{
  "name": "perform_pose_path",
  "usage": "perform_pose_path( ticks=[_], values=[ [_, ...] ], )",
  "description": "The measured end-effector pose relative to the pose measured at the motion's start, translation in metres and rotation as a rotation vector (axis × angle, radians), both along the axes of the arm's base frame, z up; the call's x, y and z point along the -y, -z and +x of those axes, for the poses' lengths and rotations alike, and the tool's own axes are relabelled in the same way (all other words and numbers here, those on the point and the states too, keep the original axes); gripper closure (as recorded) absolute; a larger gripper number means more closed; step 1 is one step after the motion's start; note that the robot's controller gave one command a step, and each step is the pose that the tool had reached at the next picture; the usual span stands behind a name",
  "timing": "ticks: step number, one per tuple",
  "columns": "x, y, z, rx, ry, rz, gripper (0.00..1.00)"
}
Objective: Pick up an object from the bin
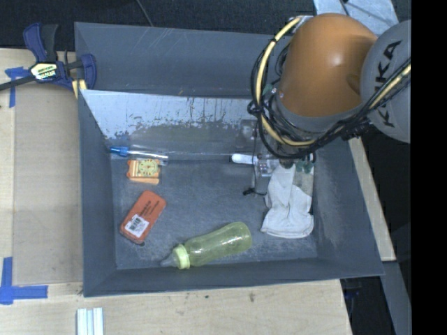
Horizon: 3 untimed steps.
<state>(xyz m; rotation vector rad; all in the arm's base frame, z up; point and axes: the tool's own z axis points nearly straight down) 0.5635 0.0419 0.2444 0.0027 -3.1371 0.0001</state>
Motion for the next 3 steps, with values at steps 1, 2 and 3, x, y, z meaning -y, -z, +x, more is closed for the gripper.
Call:
perform_pose_path(
  ticks=[1,2,3],
  values=[
    [0.0,-0.005,0.001,0.008,0.001,0.001,0.0],
    [-0.027,0.05,-0.04,0.013,-0.217,0.0,0.0],
    [-0.036,0.086,-0.06,0.002,-0.303,0.002,0.0]
  ],
)
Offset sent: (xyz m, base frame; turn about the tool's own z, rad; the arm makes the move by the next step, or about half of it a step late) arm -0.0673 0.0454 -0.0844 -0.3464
